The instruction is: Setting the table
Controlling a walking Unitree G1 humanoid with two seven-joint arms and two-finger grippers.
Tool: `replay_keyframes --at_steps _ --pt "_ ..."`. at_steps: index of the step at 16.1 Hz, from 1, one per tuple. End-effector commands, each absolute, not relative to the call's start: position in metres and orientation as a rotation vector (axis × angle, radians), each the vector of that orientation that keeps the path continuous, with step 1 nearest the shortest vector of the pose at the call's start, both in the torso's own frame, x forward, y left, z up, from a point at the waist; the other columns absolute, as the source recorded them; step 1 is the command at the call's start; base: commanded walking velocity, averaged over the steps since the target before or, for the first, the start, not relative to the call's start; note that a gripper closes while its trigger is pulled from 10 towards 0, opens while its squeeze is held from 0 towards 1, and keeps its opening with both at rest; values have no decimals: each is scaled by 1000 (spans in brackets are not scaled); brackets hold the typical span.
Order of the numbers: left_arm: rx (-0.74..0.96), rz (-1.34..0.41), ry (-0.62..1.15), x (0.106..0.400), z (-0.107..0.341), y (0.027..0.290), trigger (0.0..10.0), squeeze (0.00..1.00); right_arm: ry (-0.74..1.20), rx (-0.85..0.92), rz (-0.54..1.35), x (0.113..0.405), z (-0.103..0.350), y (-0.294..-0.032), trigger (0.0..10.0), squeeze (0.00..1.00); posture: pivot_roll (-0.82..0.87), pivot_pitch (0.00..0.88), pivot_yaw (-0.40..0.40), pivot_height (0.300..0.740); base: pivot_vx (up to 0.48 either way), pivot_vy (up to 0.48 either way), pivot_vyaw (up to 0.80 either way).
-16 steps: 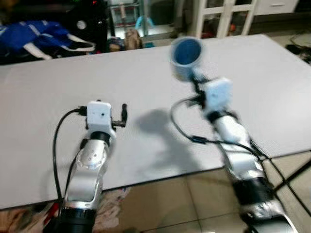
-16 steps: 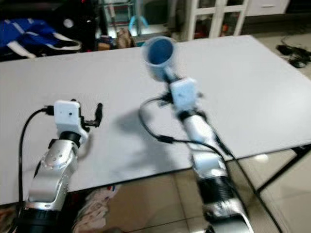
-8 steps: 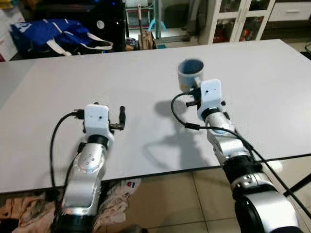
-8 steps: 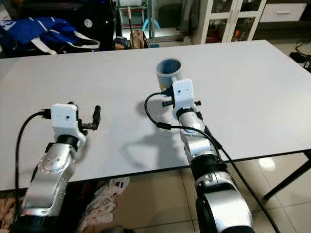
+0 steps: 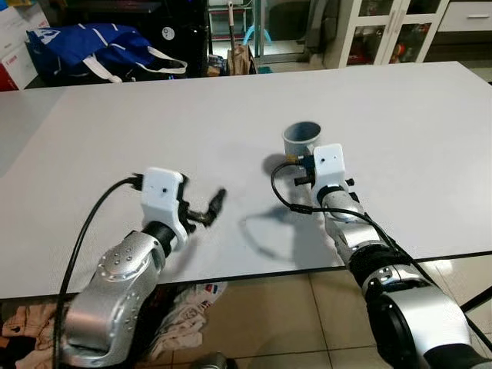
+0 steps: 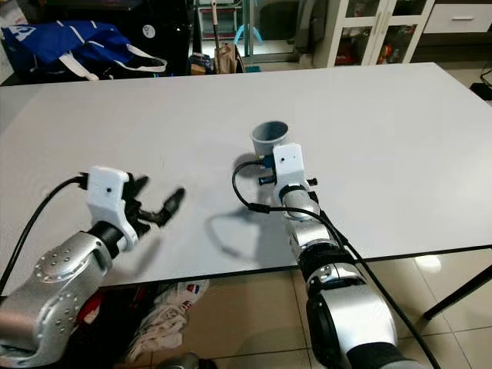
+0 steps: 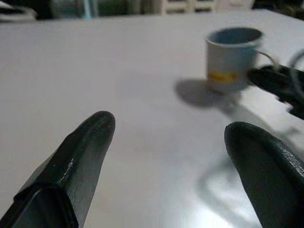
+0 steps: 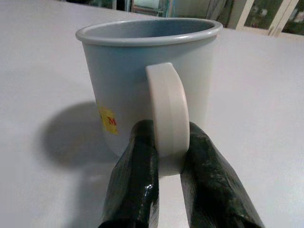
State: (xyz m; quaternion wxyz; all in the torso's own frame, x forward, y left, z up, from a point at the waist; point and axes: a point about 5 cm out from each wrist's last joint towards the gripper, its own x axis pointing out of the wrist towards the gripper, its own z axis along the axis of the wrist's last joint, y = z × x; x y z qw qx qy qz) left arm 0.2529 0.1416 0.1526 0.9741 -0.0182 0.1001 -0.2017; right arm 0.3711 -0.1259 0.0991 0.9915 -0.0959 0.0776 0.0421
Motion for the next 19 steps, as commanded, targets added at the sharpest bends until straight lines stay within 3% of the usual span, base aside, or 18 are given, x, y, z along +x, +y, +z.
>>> replay_keyframes --at_steps 1,6,7,8,9,19 --pt "-42 -461 230 249 156 137 10000 0 132 -194 80 375 106 -126 10000 0 112 0 73 740 0 0 0" --pt "-52 -515 282 244 158 126 10000 0 163 -184 82 374 100 -129 10000 0 96 0 71 740 0 0 0" --pt "-59 -517 283 245 158 126 10000 0 171 -181 83 372 98 -129 10000 43 93 0 69 740 0 0 0" --pt "-65 -518 283 246 158 125 10000 0 179 -183 81 371 95 -128 10000 867 90 0 68 740 0 0 0" --pt "-62 -528 284 246 159 123 10000 0 183 -181 81 370 94 -128 10000 1000 89 0 68 740 0 0 0" --pt "-62 -545 301 246 160 120 10000 0 203 -193 71 366 86 -135 10000 1000 75 0 75 740 0 0 0"
